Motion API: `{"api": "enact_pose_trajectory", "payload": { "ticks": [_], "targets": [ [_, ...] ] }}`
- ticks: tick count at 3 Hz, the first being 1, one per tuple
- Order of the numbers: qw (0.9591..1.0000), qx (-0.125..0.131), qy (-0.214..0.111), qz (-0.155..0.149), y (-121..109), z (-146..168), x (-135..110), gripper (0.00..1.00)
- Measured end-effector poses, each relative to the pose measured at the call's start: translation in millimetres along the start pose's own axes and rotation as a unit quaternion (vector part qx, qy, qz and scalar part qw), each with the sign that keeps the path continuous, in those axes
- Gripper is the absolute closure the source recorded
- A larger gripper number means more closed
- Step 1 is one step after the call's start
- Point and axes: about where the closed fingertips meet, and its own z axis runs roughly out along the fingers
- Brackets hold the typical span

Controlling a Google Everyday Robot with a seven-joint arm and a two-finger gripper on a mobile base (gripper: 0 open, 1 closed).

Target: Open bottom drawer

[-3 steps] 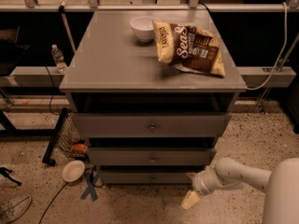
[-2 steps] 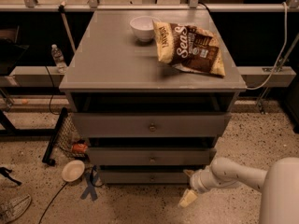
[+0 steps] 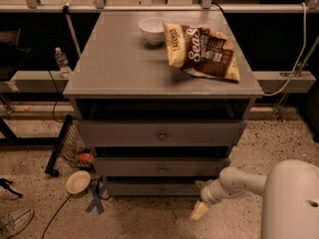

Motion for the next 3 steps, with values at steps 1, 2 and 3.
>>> {"api": "enact_pose_trajectory", "payload": {
  "ticks": [1,2,3],
  "targets": [
    [0.9996,0.011,0.017,-0.02,-14,10,7,0.0],
    [0.9983,0.029,0.023,-0.045,-24,18,10,0.0],
    [0.9983,0.029,0.023,-0.045,-24,18,10,0.0]
  ]
}}
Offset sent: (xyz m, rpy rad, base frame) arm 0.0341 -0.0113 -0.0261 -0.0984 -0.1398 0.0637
